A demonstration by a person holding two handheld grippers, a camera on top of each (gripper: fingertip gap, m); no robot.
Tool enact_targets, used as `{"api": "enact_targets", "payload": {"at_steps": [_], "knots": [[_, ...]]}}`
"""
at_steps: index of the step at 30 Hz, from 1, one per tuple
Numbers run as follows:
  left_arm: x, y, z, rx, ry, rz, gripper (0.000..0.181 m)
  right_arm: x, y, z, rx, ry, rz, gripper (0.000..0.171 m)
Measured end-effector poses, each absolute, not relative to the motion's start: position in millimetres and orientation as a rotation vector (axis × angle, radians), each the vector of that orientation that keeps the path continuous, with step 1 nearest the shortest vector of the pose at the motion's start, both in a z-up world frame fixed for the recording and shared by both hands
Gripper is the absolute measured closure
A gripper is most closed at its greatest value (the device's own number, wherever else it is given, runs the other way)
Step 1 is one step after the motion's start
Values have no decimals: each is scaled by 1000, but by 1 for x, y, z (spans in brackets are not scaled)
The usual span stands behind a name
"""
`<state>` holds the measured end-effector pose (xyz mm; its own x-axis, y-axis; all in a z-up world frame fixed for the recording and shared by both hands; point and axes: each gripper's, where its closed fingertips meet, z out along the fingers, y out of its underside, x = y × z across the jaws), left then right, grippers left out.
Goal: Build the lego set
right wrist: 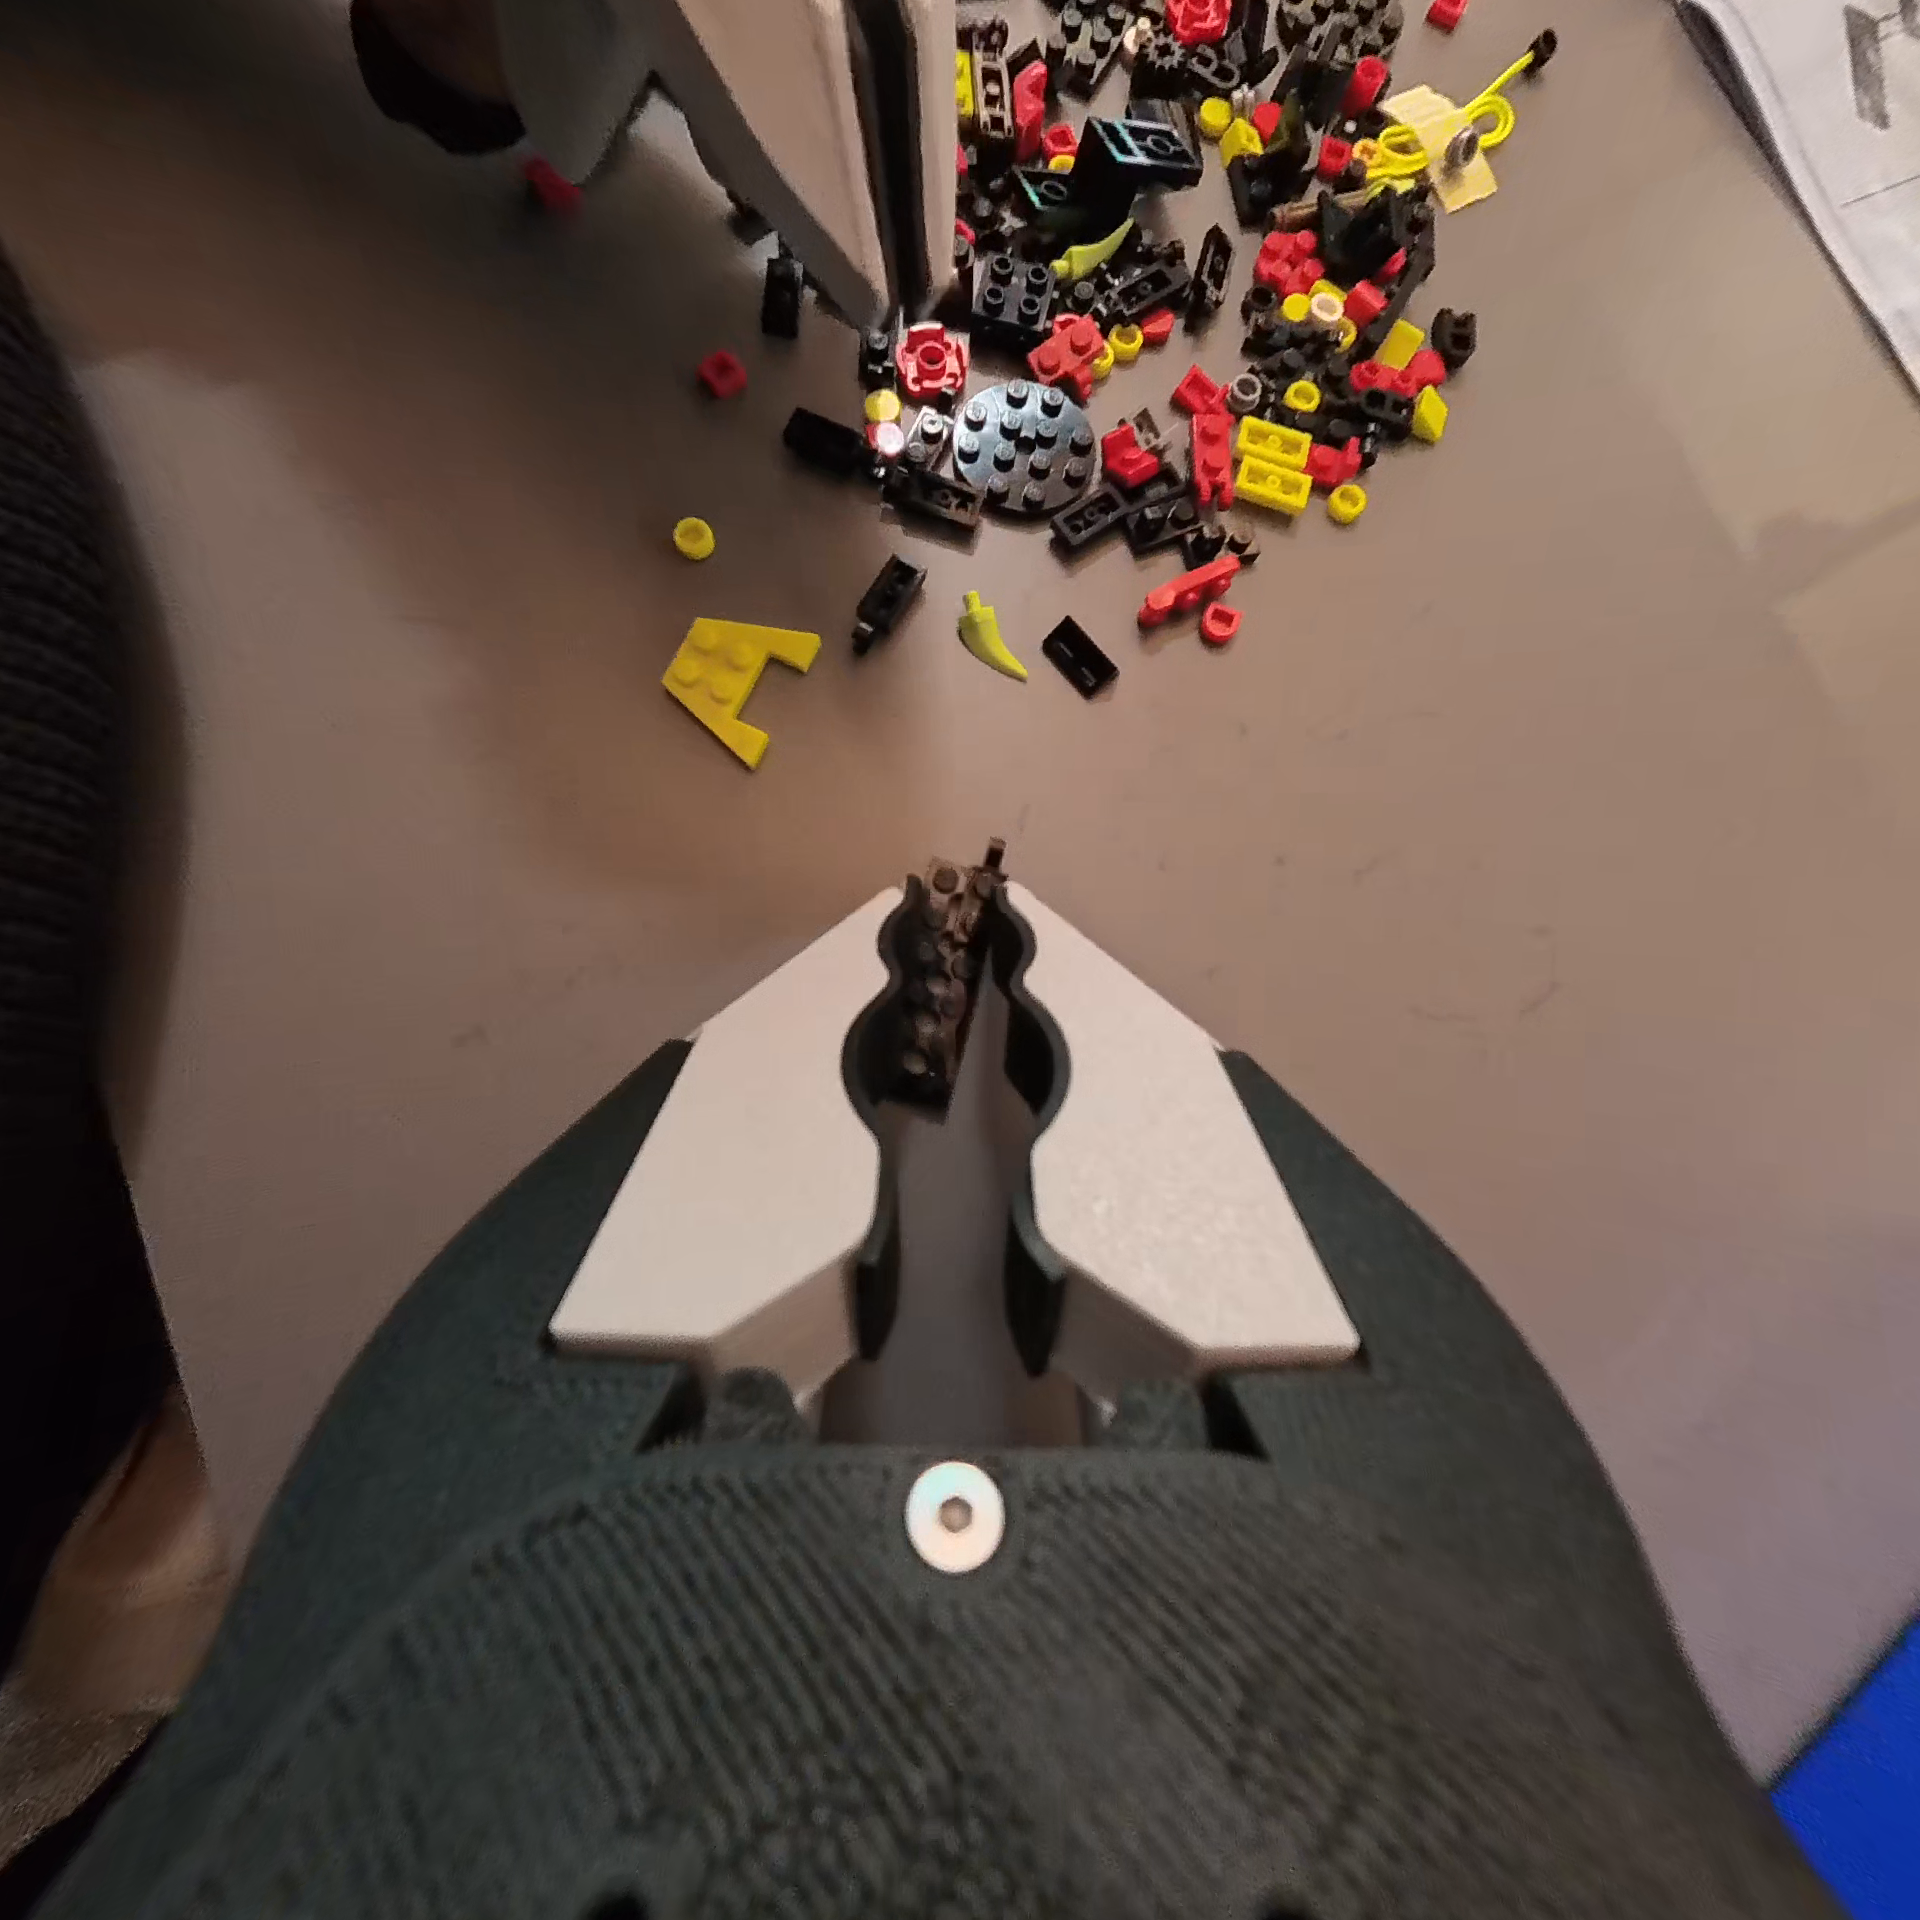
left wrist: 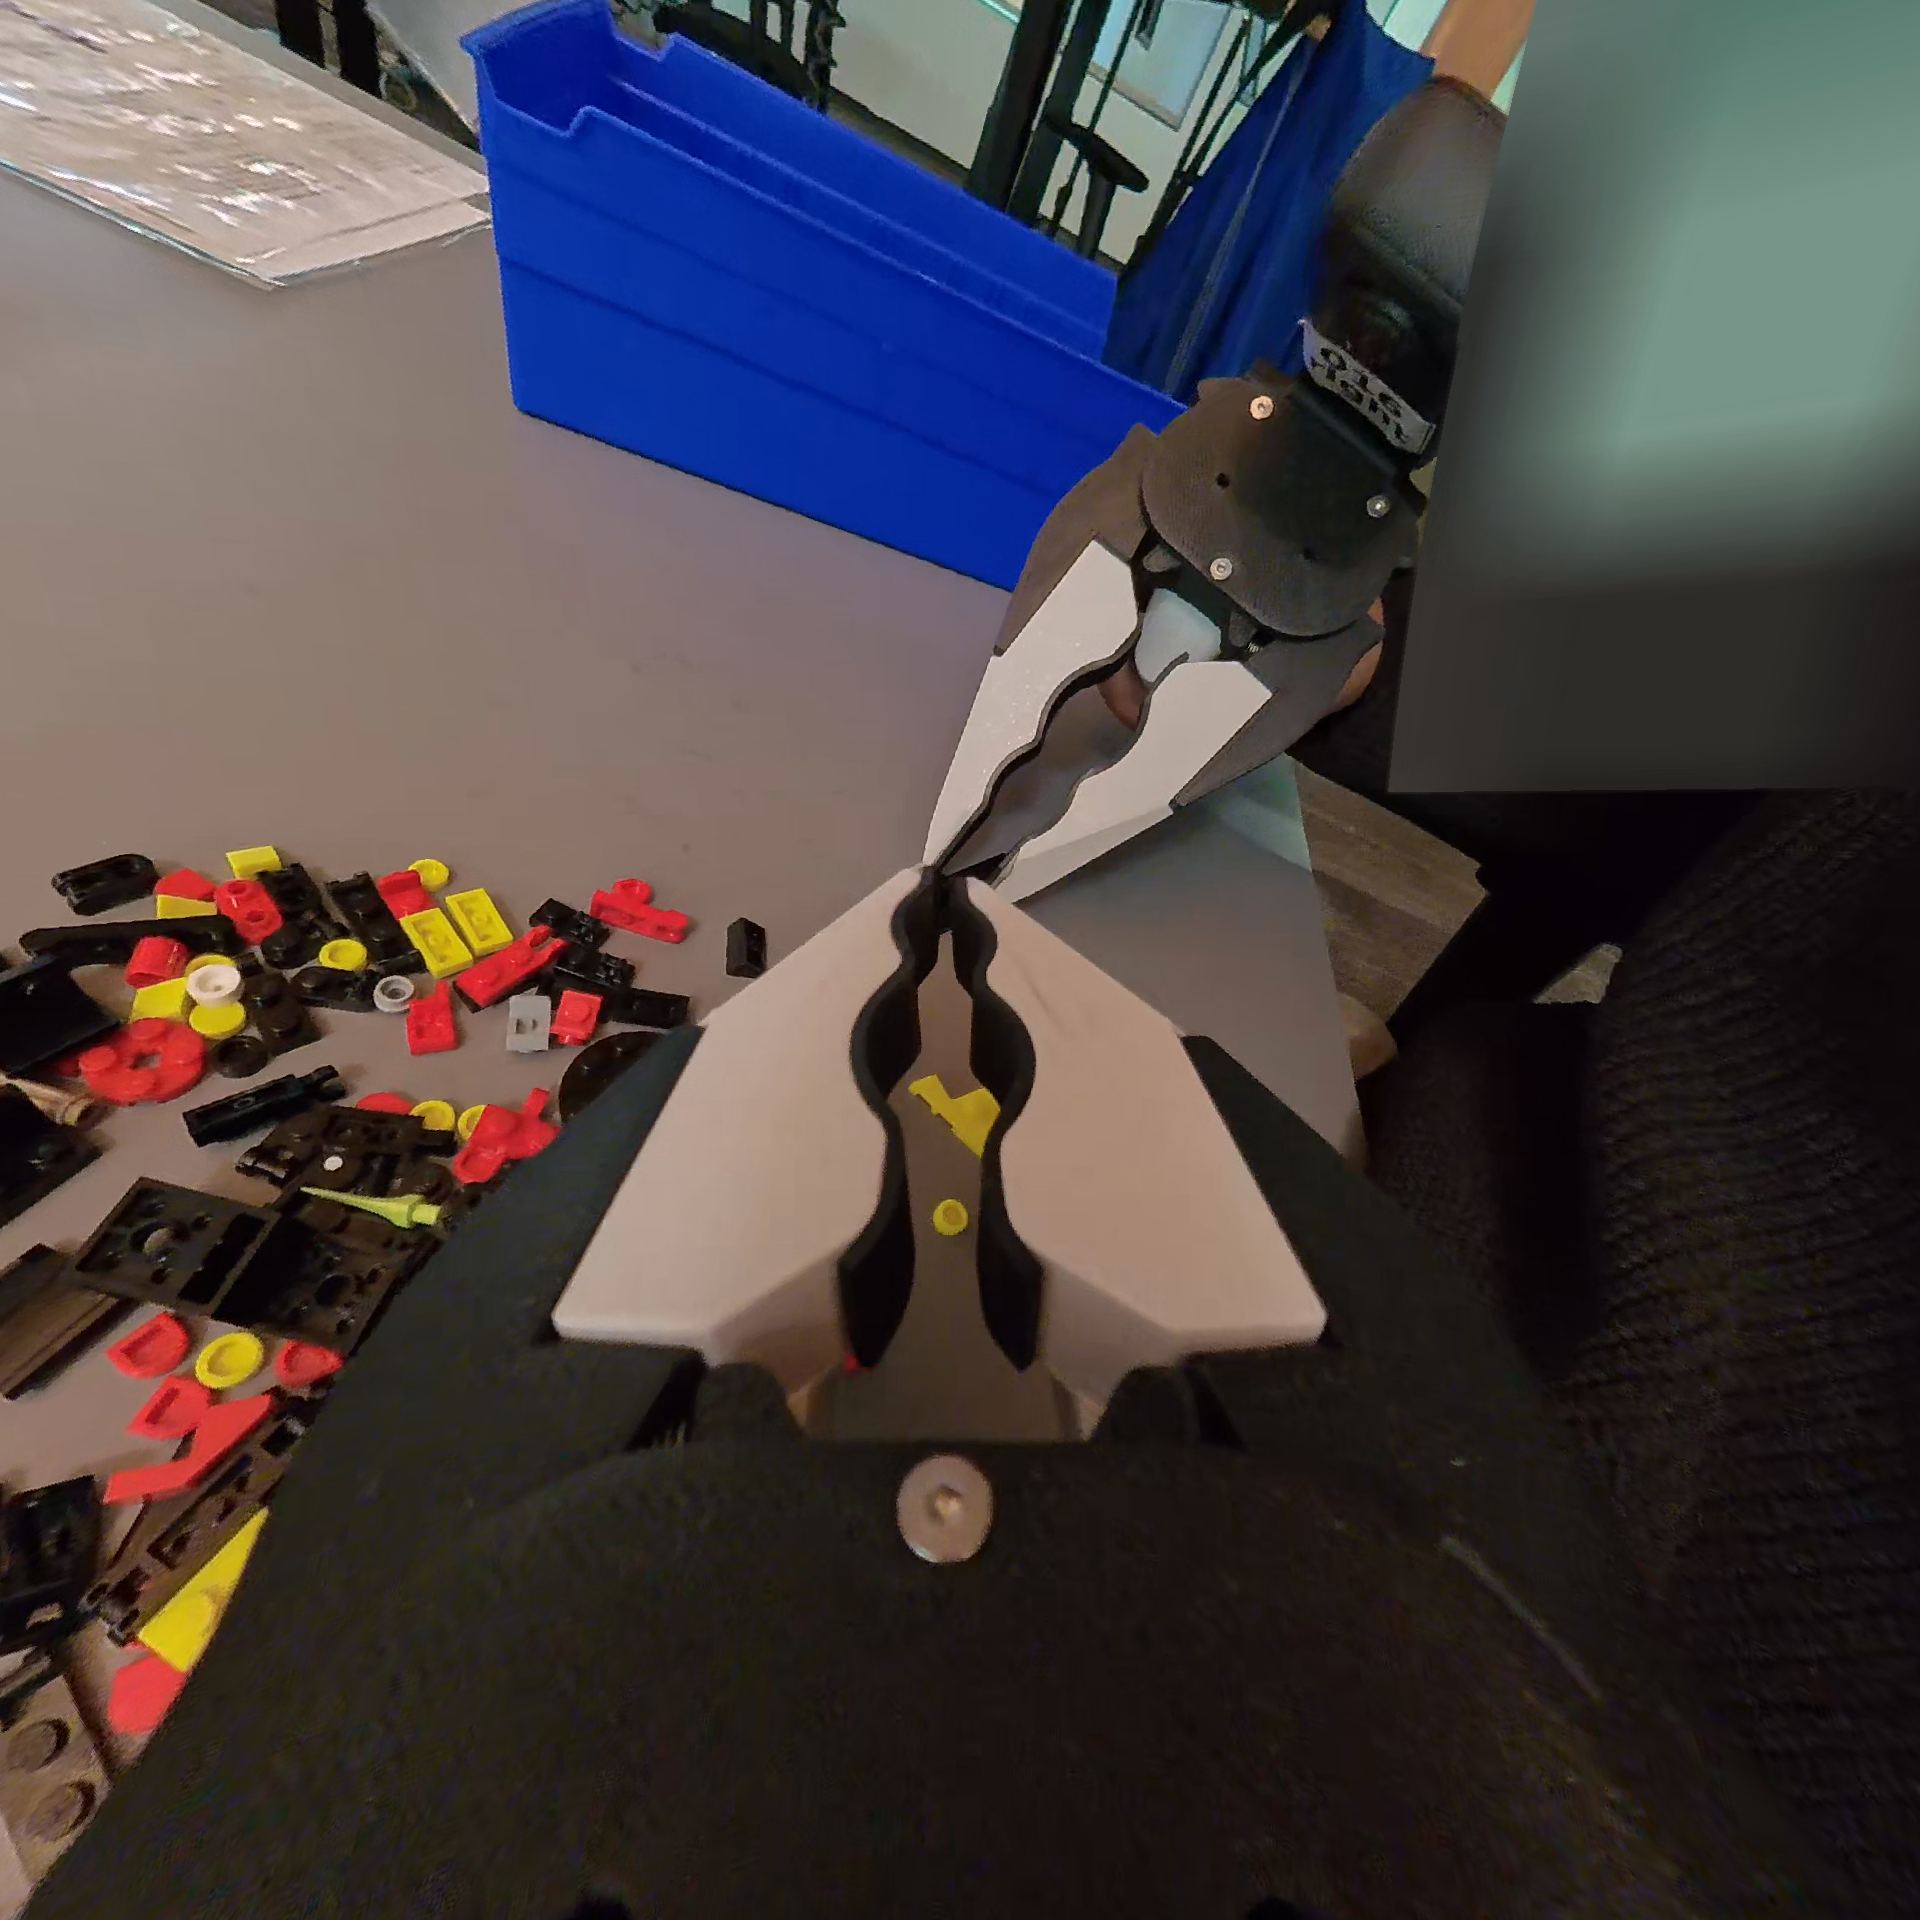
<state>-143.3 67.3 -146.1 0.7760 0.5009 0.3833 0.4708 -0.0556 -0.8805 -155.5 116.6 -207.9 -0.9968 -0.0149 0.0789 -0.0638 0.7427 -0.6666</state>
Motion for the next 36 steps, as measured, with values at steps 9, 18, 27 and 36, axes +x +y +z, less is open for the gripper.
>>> {"api": "enact_targets", "payload": {"at_steps": [9,18,27,36], "knots": [[-141,70,-147,-1693,-766,27,181,-156,116,-211,73,-2864,1054,159],[-141,72,-148,-1679,-777,-19,181,-153,114,-208,67,-2879,1104,156],[-143,68,-145,-1666,-783,-4,181,-152,124,-208,83,-2914,1096,149],[-170,26,-130,-1520,-909,88,181,-162,140,-216,45,-2937,1025,154]]}}
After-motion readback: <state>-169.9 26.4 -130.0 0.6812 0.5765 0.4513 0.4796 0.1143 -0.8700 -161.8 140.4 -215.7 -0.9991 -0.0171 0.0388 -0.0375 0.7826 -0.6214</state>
